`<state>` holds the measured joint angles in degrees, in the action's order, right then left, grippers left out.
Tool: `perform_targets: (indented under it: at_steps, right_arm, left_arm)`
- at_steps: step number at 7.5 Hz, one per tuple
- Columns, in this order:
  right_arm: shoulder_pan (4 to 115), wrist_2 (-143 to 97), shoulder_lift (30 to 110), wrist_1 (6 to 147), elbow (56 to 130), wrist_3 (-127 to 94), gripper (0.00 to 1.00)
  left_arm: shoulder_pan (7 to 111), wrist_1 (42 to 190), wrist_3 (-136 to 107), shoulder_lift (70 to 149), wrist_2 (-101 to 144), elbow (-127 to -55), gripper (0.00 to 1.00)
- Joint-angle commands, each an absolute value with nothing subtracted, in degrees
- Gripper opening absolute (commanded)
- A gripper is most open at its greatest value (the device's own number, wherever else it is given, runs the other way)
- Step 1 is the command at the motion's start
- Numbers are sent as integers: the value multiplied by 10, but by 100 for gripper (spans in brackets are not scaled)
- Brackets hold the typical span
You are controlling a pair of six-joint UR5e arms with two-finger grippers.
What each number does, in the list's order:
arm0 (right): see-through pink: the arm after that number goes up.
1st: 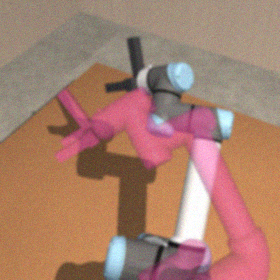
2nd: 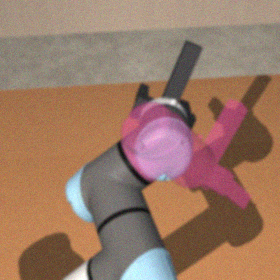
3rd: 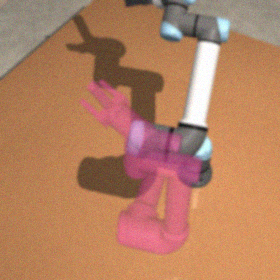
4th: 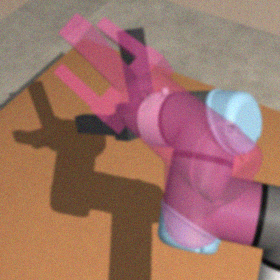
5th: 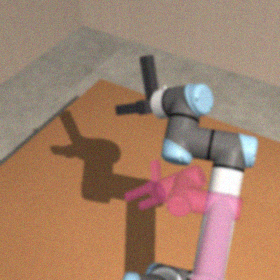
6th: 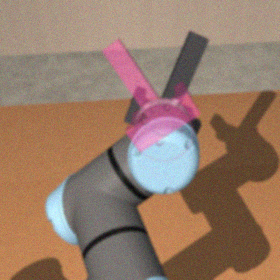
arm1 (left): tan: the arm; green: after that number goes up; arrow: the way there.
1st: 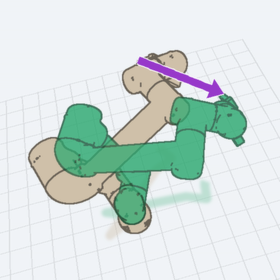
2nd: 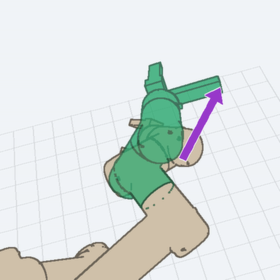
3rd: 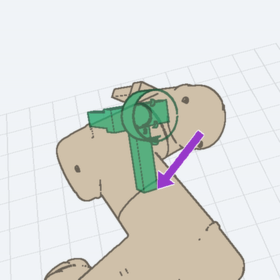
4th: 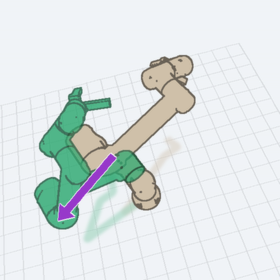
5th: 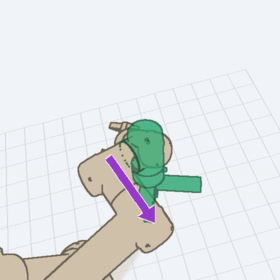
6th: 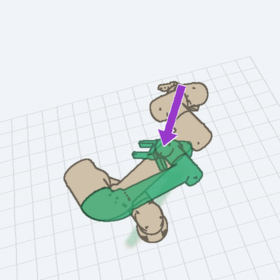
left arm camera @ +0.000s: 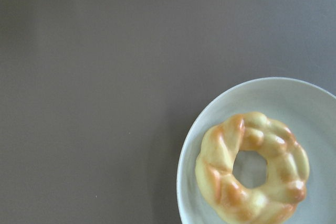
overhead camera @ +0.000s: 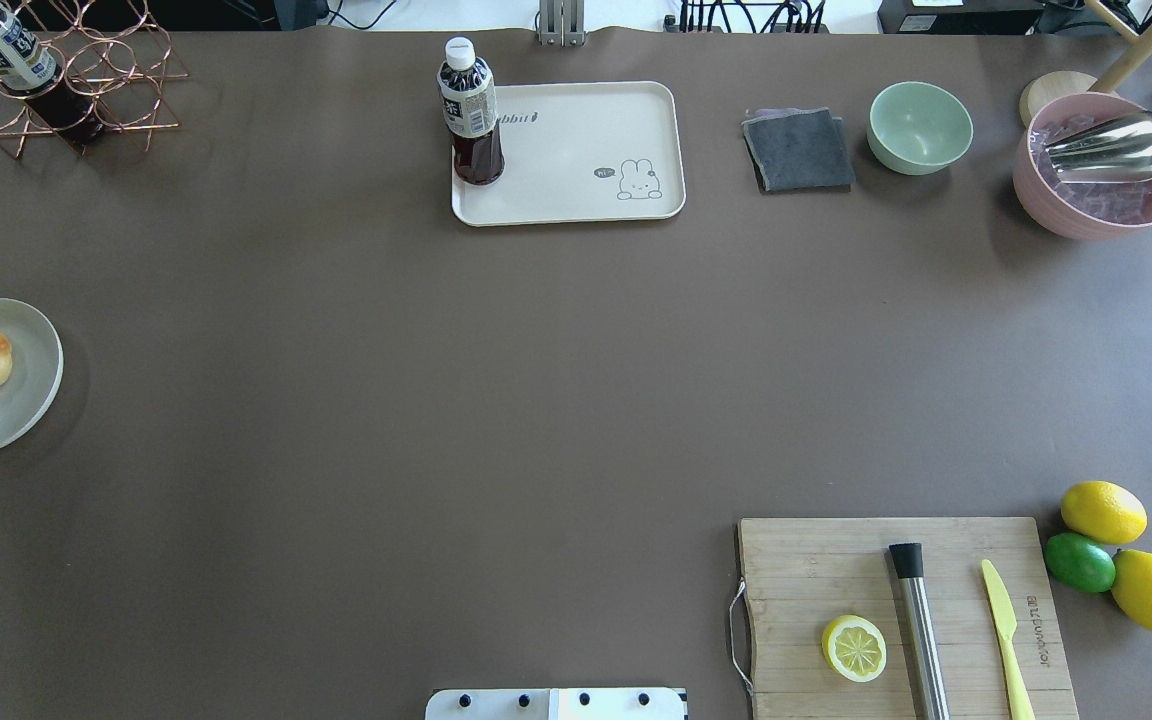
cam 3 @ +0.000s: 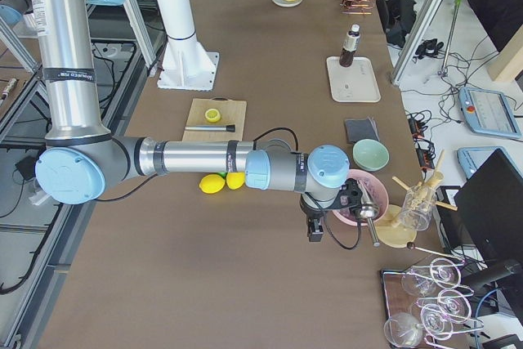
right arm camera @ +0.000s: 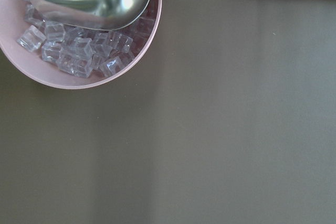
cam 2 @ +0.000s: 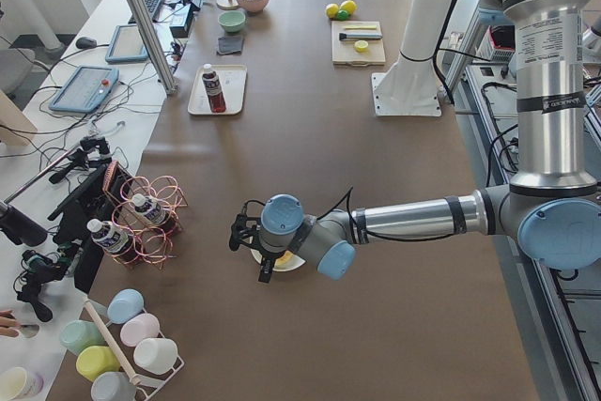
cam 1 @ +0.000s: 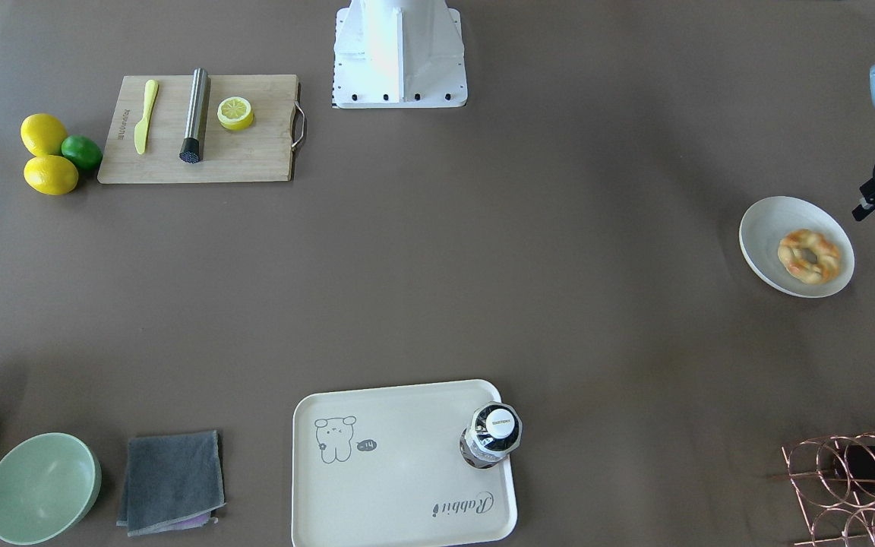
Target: Place donut on tray
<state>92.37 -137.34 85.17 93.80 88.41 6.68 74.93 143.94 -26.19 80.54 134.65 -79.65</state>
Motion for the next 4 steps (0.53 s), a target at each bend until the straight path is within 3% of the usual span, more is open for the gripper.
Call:
perform_targets:
  at_steps: [1, 3, 4]
  right_arm:
    - [924, -1374, 851, 938, 884, 67, 100]
    - [924, -1374, 852, 938, 884, 68, 100]
    - [924, -1374, 852, 938, 884, 67, 100]
  left_arm:
    - [711, 1484, -271, 807, 1320, -761, 97]
    - [683, 1530, -287, 808, 1299, -733, 96]
    - [682, 1542, -287, 809, 1299, -723, 87]
